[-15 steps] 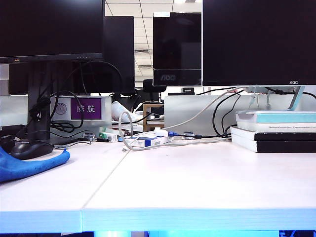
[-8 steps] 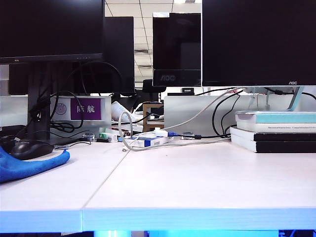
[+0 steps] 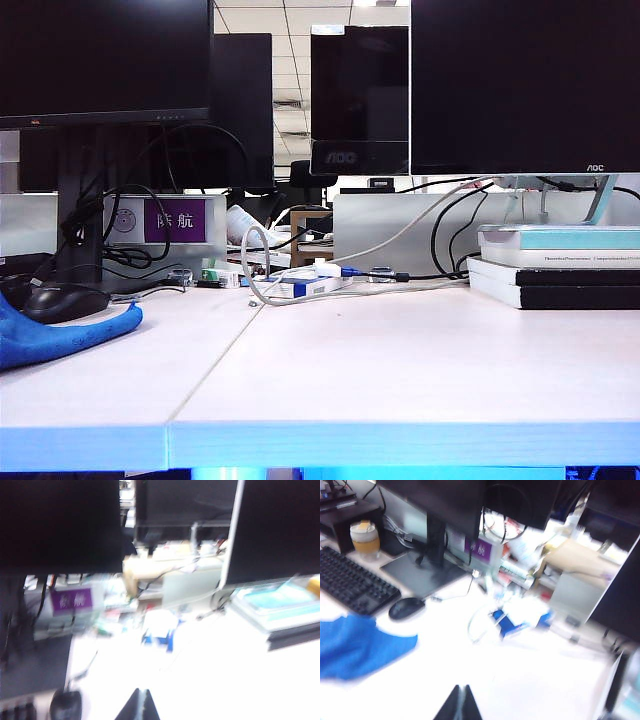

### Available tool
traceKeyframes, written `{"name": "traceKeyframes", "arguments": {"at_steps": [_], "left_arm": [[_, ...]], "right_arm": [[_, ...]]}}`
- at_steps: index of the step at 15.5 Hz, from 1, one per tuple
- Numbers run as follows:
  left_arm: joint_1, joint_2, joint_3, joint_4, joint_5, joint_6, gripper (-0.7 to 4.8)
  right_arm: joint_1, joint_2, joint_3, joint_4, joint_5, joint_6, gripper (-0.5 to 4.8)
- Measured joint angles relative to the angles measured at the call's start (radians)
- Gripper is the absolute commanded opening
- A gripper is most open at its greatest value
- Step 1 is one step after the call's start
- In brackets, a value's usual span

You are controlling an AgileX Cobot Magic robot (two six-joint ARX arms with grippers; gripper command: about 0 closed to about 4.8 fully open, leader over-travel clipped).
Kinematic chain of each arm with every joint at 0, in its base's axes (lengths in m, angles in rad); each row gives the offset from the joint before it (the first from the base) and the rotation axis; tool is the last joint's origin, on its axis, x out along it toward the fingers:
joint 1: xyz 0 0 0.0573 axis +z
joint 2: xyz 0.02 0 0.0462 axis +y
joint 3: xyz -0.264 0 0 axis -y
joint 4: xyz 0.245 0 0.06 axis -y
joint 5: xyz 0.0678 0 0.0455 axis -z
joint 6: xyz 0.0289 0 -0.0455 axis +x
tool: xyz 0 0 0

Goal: Wipe the table from right to left using the rag.

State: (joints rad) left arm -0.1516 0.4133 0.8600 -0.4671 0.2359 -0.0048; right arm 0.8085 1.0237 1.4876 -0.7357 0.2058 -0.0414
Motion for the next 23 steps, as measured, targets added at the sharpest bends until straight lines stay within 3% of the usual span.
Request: {"name": "traceKeyframes", "arguments": {"at_steps": [4, 6, 7, 8, 10, 12, 21, 22, 23], "left_arm": [[0.0, -0.007, -0.188, 0.119, -0.012, -0.012, -0.05], [0.0, -0.008, -0.285, 0.204, -0.027, -0.019, -0.05], [0.0, -0.007, -0.353, 0.267, -0.038, -0.019, -0.05], [0.0, -0.007, -0.424, 0.319, -0.043, -0.019, -0.05], [0.0, -0.007, -0.479, 0.333, -0.073, -0.043, -0.05], [0.0, -0.002, -0.549, 0.393, -0.081, -0.084, -0.05], [0.0, -0.027, -0.772, 0.667, -0.143, -0.101, -0.05], [0.002, -0.115, -0.81, 0.673, -0.143, -0.097, -0.05], [0.109, -0.253, -0.852, 0.547, -0.15, -0.034, -0.05]], "right_arm": [[-0.003, -0.264, -0.49, 0.291, 0.023, 0.018, -0.06], [-0.013, -0.389, -0.715, 0.327, 0.029, 0.018, -0.05], [-0.016, -0.459, -0.841, 0.35, 0.085, 0.018, 0.09], [-0.016, -0.532, -0.97, 0.363, 0.211, 0.018, 0.3], [-0.016, -0.576, -1.05, 0.361, 0.3, 0.018, 0.35], [-0.016, -0.619, -1.107, 0.354, 0.325, 0.018, 0.35], [-0.012, -0.645, -1.156, 0.343, 0.289, 0.026, 0.35], [-0.012, -0.646, -1.156, 0.343, 0.29, 0.026, 0.35], [-0.012, -0.647, -1.156, 0.344, 0.29, 0.026, 0.35]]}}
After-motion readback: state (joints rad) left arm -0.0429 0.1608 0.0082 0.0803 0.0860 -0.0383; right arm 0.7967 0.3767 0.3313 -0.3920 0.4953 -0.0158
